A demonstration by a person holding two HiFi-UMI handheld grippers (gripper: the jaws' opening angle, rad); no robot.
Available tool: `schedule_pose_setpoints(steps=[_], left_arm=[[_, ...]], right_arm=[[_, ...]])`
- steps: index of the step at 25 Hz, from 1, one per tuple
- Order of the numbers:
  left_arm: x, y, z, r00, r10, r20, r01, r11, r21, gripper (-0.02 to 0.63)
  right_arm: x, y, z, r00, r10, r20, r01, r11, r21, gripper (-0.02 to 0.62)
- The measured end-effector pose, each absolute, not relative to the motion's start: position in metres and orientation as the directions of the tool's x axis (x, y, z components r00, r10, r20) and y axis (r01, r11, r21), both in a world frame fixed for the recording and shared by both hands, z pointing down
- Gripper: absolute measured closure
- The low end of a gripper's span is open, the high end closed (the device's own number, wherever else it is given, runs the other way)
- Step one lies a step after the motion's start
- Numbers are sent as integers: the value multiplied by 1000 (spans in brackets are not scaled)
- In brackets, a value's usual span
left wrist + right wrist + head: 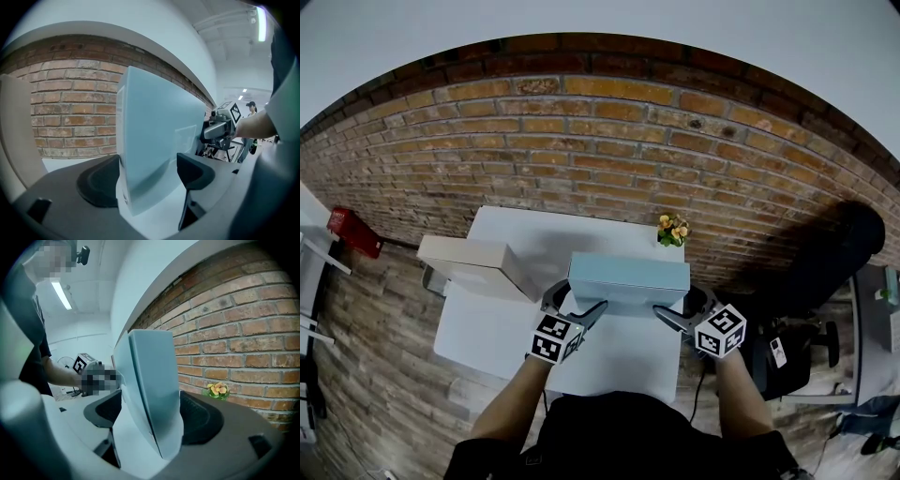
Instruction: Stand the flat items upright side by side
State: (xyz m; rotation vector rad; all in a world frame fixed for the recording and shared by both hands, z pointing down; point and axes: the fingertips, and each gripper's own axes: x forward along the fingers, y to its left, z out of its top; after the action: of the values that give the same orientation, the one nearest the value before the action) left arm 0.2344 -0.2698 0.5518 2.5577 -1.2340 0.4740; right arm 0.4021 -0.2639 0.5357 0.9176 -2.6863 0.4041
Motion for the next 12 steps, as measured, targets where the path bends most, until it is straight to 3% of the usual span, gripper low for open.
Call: schedule_pose_setpoints(steps=[12], left_arm=[[222,-268,540,570,-721,395,-800,-597,63,199]], right_arm=[[394,-279,520,-820,-510,260,-570,768,-291,129]])
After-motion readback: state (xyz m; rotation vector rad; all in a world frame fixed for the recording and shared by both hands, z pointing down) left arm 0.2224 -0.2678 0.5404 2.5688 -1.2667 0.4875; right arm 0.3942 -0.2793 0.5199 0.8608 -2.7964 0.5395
